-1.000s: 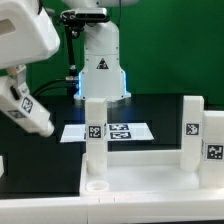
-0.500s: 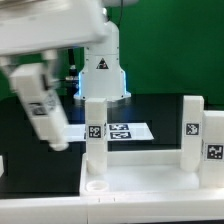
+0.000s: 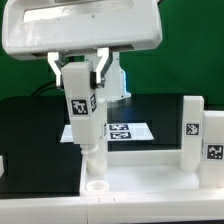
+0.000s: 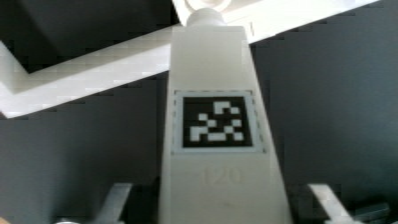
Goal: Assemble desk
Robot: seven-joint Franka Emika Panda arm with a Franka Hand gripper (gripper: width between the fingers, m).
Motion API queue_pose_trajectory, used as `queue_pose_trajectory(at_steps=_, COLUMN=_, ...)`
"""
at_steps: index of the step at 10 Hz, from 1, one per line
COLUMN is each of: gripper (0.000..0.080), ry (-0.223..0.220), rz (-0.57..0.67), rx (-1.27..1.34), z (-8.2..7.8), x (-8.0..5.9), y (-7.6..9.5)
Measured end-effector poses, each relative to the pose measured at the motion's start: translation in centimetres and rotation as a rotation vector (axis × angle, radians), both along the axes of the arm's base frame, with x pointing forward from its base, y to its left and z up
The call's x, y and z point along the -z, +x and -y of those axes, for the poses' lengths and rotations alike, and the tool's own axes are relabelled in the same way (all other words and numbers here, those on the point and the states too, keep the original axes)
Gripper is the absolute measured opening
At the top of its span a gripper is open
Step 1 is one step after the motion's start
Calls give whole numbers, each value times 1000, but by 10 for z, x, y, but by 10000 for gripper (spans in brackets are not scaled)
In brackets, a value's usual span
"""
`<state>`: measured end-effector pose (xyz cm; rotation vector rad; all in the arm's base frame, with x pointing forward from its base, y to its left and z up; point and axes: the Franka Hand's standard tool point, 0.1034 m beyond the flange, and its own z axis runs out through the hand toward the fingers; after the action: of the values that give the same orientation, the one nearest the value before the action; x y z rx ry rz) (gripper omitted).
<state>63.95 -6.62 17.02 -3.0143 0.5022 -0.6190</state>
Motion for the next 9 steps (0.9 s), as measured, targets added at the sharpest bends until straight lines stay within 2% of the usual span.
queue_pose_trajectory(at_steps=1, gripper=284, ry=-16, rz=8, rx=-17, z=-2, x=1, y=1)
queue_pose_trajectory(at_steps=3, gripper=284, ry=-73, rz=72, rx=-54, z=-20, x=14, y=-4)
queue_pose_trajectory(at_steps=4, gripper=284, ry=-80, rz=73, rx=-58, z=-19, x=18, y=-6)
queue_pose_trajectory(at_steps=7, gripper=284, ry=-80, rz=71, rx=-58, z=-19, x=19, y=-6)
queue_pose_trajectory(at_steps=9, gripper=285, ry=-90, rz=63, rx=-59, z=-18, x=30, y=-9)
